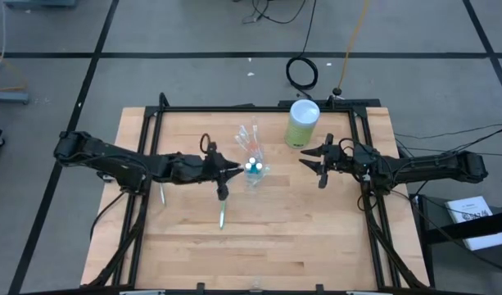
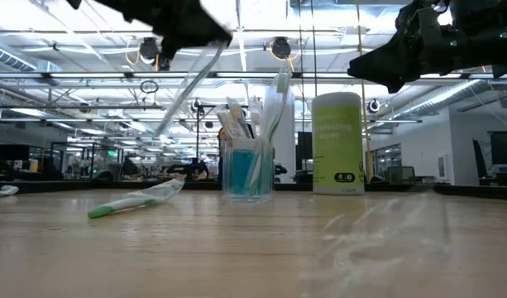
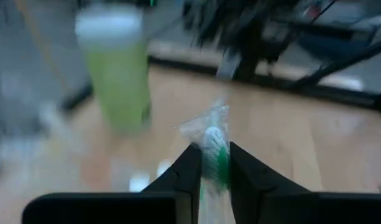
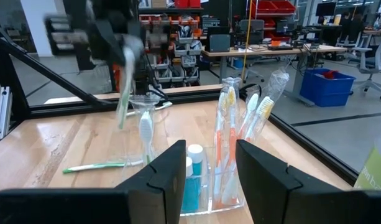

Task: Pick & Place toothbrushing station
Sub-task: Put the green toothbrush with the other green toothbrush in the transparent organizer

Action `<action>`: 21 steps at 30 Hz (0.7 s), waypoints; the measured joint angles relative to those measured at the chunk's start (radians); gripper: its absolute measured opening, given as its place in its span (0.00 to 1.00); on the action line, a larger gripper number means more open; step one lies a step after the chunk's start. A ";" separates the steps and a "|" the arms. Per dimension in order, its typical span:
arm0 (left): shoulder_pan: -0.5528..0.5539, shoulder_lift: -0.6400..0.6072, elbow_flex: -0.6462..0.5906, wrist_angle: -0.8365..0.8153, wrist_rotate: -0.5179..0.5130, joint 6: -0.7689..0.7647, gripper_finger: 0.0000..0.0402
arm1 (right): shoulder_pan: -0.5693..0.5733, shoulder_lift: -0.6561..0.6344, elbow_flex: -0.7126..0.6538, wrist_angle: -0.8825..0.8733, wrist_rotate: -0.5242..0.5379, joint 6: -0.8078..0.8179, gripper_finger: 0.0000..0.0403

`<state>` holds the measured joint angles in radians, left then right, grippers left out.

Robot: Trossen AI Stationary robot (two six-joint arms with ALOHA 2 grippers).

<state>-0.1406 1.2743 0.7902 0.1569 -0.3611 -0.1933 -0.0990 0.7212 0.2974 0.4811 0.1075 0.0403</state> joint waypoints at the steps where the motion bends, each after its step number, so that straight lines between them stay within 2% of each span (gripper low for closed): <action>1: 0.000 0.001 0.000 0.051 0.000 0.055 0.15 | 0.000 0.000 0.000 0.001 0.000 0.000 0.32; 5: 0.008 0.020 0.000 0.225 0.038 0.222 0.18 | 0.000 0.000 0.000 0.001 -0.001 0.000 0.32; 9: 0.030 0.057 -0.001 0.307 0.049 0.295 0.13 | 0.000 0.000 0.000 0.000 -0.002 0.000 0.32; 16: 0.092 0.181 -0.001 0.551 0.218 0.304 0.12 | 0.000 0.000 0.000 0.001 0.000 0.000 0.32; 21: 0.120 0.248 0.000 0.620 0.233 0.292 0.15 | 0.000 0.000 0.000 0.000 0.000 0.001 0.32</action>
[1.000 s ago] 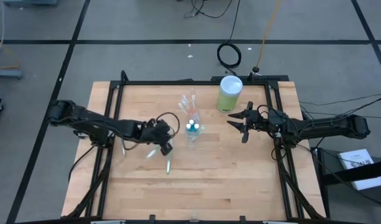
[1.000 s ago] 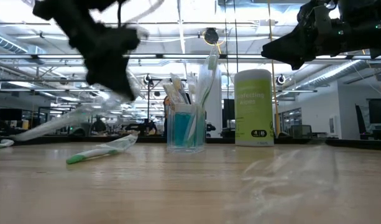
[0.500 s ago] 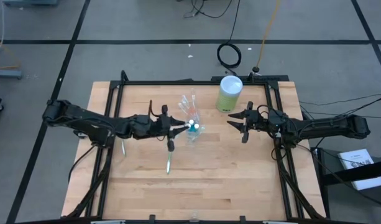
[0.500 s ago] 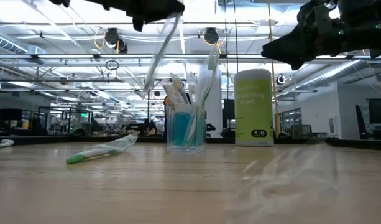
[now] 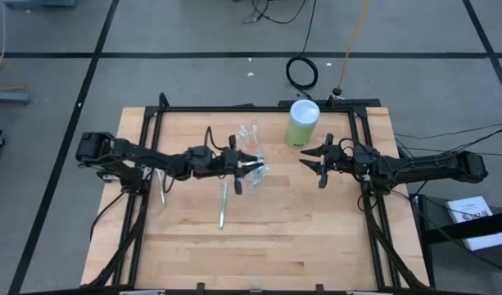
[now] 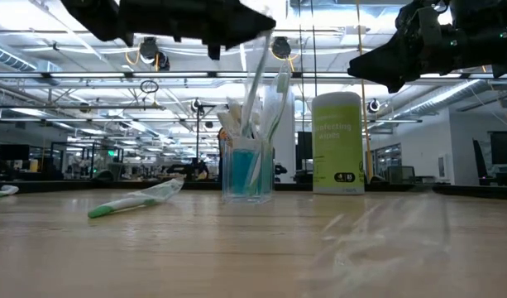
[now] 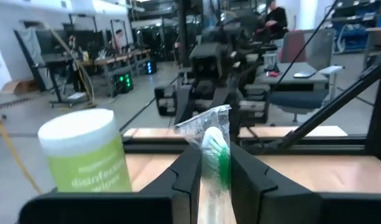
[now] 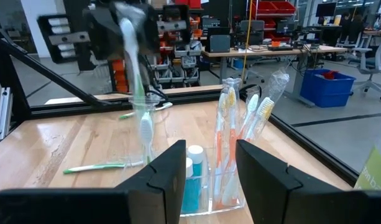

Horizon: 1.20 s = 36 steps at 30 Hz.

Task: Pick & Place toothbrushing station
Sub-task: Put the green toothbrush with the other green toothbrush in the transparent organizer, then put the green toothbrush with the other green toothbrushes in the transparent organizer

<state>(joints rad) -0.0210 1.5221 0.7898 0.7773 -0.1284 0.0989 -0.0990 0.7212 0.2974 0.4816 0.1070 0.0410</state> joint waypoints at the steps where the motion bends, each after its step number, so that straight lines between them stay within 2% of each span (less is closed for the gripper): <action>1: 0.005 0.010 0.000 0.003 0.000 -0.008 0.15 | 0.000 0.000 0.000 0.000 0.000 0.000 0.32; 8: 0.021 0.072 0.000 0.011 0.001 -0.037 0.12 | 0.000 0.000 0.000 -0.001 0.000 -0.002 0.32; 22: 0.020 0.141 0.000 -0.015 -0.037 -0.059 0.19 | 0.000 0.000 0.000 -0.006 0.001 -0.003 0.32; 32: 0.009 0.131 0.000 -0.019 -0.040 -0.041 0.48 | 0.000 0.000 0.000 -0.009 0.001 -0.004 0.32; 36: 0.002 0.103 0.000 -0.065 -0.039 -0.010 0.56 | 0.000 0.000 0.000 -0.010 0.001 -0.004 0.32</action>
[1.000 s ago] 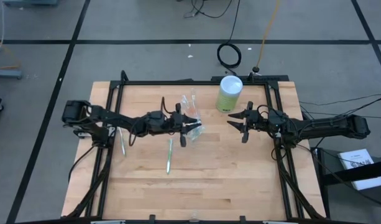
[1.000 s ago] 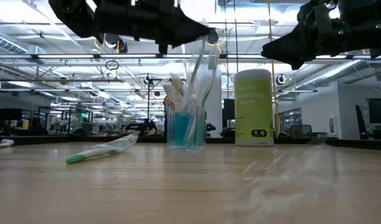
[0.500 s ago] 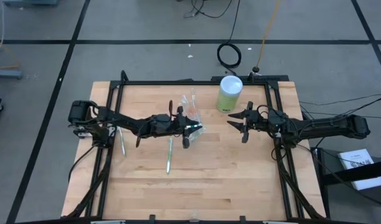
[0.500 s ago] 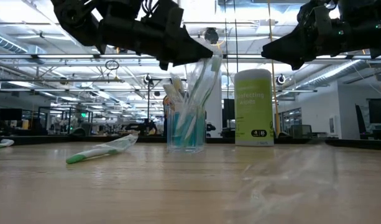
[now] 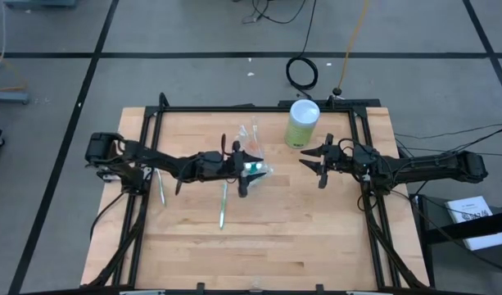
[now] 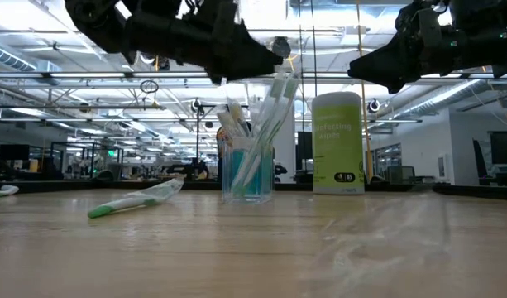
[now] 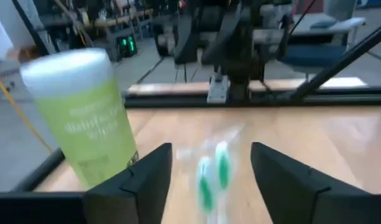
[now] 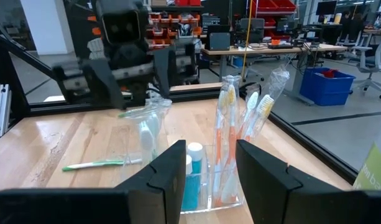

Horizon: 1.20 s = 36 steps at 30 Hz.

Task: Pick & Place toothbrushing station
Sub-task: Put the green toothbrush with the other green toothbrushes in the transparent organizer

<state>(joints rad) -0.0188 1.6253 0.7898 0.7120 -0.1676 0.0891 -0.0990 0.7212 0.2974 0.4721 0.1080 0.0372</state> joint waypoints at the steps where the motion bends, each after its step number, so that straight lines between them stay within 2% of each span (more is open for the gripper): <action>1: -0.002 -0.016 0.000 -0.007 -0.003 0.008 0.58 | 0.000 0.000 0.000 0.000 0.000 0.000 0.32; 6: -0.031 -0.162 0.001 -0.244 -0.111 0.011 0.60 | 0.000 0.000 0.000 -0.006 0.000 0.000 0.32; 9: -0.065 -0.281 0.001 -0.466 -0.189 -0.024 0.61 | 0.000 0.000 0.000 -0.006 0.000 0.000 0.32; 11: -0.089 -0.360 0.002 -0.662 -0.243 -0.109 0.61 | 0.000 0.000 0.000 -0.006 0.000 -0.004 0.32; 14: -0.127 -0.461 0.001 -0.988 -0.289 -0.336 0.61 | 0.000 0.000 0.000 -0.006 0.000 -0.004 0.32; 16: -0.154 -0.512 0.001 -1.244 -0.282 -0.543 0.61 | 0.000 0.000 0.000 -0.005 0.000 -0.004 0.32; 21: -0.237 -0.541 0.001 -1.829 -0.188 -1.182 0.61 | 0.000 0.000 0.000 -0.006 0.000 -0.005 0.32; 24: -0.293 -0.535 0.001 -2.092 -0.113 -1.502 0.61 | 0.000 0.000 0.000 -0.005 0.000 -0.005 0.32; 27: -0.338 -0.524 -0.002 -2.200 -0.079 -1.783 0.61 | 0.000 0.000 0.000 -0.005 0.000 -0.004 0.32; 29: -0.361 -0.525 -0.016 -2.202 -0.063 -1.892 0.61 | 0.000 0.000 0.000 -0.005 0.000 0.001 0.32; 32: -0.376 -0.507 -0.050 -2.173 -0.011 -1.931 0.61 | 0.000 0.000 0.000 -0.005 0.000 0.002 0.32; 36: -0.381 -0.424 -0.044 -2.167 -0.004 -1.925 0.57 | 0.000 0.000 0.000 -0.005 0.000 0.001 0.32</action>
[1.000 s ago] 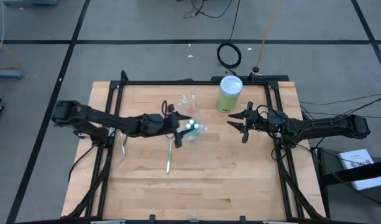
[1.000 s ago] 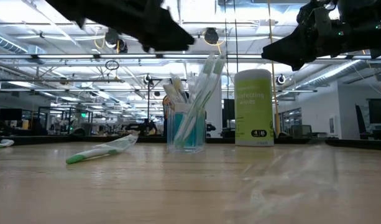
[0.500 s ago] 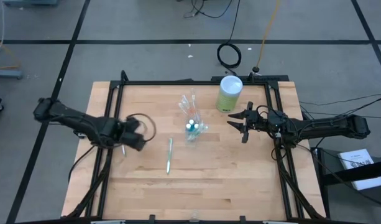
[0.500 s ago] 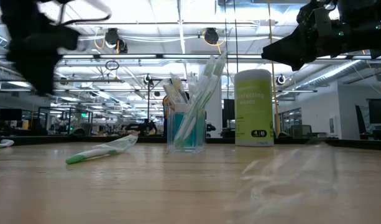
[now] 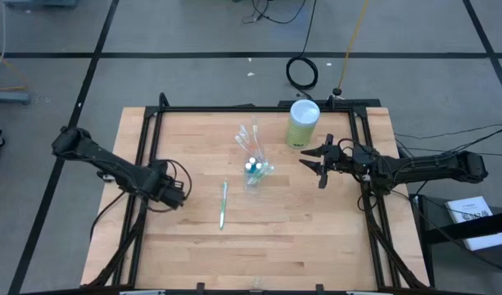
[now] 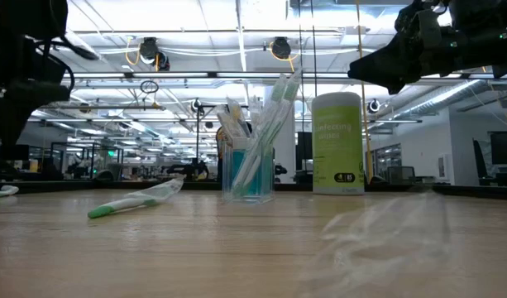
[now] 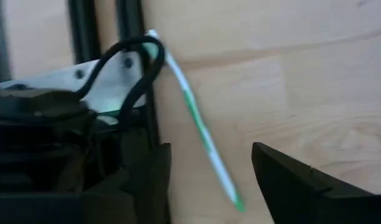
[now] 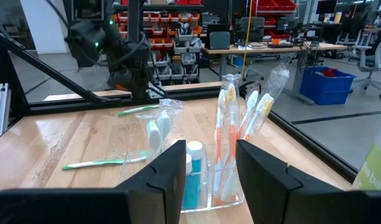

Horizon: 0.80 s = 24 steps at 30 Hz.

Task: Pick & Place toothbrushing station
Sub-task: Put the green toothbrush with the other green toothbrushes in the transparent organizer

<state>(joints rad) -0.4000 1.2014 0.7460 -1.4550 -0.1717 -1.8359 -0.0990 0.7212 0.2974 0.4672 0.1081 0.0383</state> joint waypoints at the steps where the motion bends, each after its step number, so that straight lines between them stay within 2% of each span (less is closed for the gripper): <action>1: 0.001 0.021 0.000 0.000 0.007 0.000 0.54 | 0.000 0.000 0.000 0.000 0.000 0.000 0.32; 7: 0.003 0.133 0.000 0.101 0.088 0.032 0.27 | 0.000 0.000 0.000 0.001 0.000 0.002 0.32; 12: -0.005 0.210 -0.001 0.115 0.110 0.017 0.04 | 0.000 0.000 0.000 0.000 0.000 0.000 0.32; 14: -0.016 0.243 -0.004 0.121 0.111 0.001 0.02 | 0.000 0.000 0.000 0.000 -0.001 0.000 0.32; 19: -0.042 0.353 -0.004 0.122 0.126 0.016 0.06 | 0.000 0.000 0.000 0.000 -0.003 -0.001 0.32; 24: -0.049 0.459 -0.004 0.117 0.116 0.002 0.02 | 0.000 0.000 0.000 0.000 -0.003 -0.001 0.32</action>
<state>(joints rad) -0.4489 1.6605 0.7422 -1.3385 -0.0555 -1.8338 -0.0990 0.7208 0.2974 0.4668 0.1047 0.0376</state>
